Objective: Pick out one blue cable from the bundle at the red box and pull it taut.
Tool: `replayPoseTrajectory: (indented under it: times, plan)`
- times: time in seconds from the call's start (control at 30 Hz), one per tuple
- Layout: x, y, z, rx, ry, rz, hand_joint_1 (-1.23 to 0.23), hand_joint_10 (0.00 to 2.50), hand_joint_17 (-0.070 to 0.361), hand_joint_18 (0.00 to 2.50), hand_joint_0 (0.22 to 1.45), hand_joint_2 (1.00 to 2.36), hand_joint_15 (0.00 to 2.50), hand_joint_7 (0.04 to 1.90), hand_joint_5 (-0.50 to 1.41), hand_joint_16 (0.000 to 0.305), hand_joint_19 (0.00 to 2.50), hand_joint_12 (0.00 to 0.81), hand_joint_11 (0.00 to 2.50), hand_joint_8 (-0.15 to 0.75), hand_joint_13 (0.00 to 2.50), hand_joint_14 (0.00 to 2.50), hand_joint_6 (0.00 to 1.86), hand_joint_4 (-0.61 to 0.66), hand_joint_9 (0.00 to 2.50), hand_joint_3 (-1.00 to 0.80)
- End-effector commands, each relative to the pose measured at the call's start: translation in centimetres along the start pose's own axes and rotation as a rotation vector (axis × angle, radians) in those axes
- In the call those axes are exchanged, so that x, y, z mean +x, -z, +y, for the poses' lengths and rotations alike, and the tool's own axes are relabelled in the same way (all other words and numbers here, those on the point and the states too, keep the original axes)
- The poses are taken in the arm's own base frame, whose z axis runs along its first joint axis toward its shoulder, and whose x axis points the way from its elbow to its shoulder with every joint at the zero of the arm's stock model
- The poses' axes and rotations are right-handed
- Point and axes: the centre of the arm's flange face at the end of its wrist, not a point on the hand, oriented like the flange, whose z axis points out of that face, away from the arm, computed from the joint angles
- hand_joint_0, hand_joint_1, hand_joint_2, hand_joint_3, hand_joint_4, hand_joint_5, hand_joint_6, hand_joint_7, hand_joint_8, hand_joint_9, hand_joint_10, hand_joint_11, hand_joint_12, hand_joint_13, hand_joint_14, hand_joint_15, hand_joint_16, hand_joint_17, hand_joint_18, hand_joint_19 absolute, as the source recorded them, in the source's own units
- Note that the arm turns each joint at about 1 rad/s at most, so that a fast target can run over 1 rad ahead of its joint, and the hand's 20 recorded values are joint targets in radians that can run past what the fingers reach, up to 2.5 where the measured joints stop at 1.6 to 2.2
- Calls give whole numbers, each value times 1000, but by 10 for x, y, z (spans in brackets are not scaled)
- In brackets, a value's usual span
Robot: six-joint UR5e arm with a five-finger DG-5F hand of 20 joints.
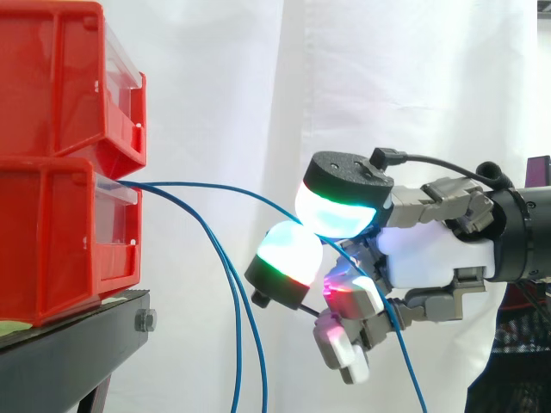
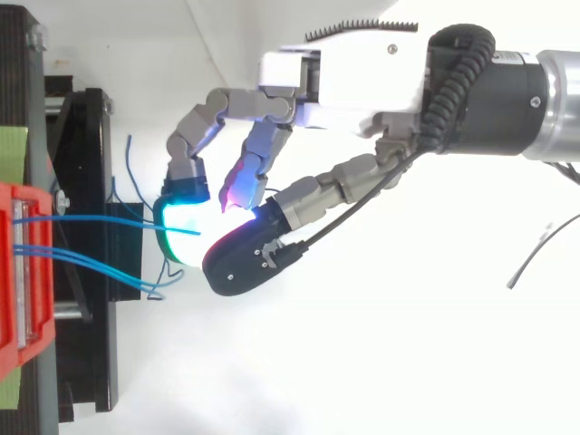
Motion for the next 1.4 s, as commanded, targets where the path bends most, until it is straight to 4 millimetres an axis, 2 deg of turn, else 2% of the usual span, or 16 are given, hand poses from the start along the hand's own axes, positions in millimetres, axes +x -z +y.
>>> replayPoseTrajectory:
  times: [0.0, 0.13, 0.23, 0.4, 0.47, 0.53, 0.6, 0.67, 1.2, 1.37]
  plan:
    - [1, 5, -2, 42, -19, 23, -759, 33, 128, 808, 621, 1018, 644, 988, -69, 57, 694, 404, 837, 311, 986, 24, 927, 39, 1207, -221]
    - [8, 19, 2, 109, -30, 129, -756, 32, 128, 806, 621, 1019, 646, 989, -69, 57, 695, 406, 824, 312, 985, 24, 927, 36, 1205, -216]
    - [5, 28, 4, 149, -28, 165, -756, 30, 129, 805, 623, 1018, 642, 986, -68, 57, 703, 407, 831, 313, 983, 25, 928, 34, 1204, -218]
    - [-1, 38, 17, 165, -9, 165, -754, 32, 129, 801, 625, 1017, 655, 992, -69, 57, 705, 409, 826, 312, 978, 24, 928, 30, 1198, -223]
    - [-6, 46, 30, 159, 3, 163, -753, 32, 129, 801, 624, 1017, 647, 982, -68, 57, 696, 409, 826, 312, 977, 24, 928, 29, 1198, -219]
    - [-6, 50, 31, 165, 7, 164, -750, 32, 129, 798, 625, 1017, 652, 991, -69, 57, 706, 412, 815, 318, 975, 24, 928, 30, 1195, -219]
    - [-8, 67, 33, 177, 11, 159, -749, 32, 129, 796, 625, 1017, 644, 989, -69, 57, 697, 410, 826, 317, 975, 26, 928, 33, 1195, -220]
    - [-9, 72, 31, 185, 9, 147, -747, 32, 128, 793, 626, 1017, 651, 989, -69, 57, 707, 409, 823, 315, 975, 24, 928, 31, 1194, -222]
    - [-8, 67, 32, 167, -88, 103, -748, 31, 130, 794, 625, 1018, 641, 983, -69, 58, 706, 409, 806, 326, 972, 25, 929, 21, 1183, -218]
    - [-9, 63, 34, 133, -87, 88, -746, 26, 129, 796, 630, 1016, 576, 975, -70, 57, 676, 404, 652, 350, 949, 21, 929, 19, 1100, -231]
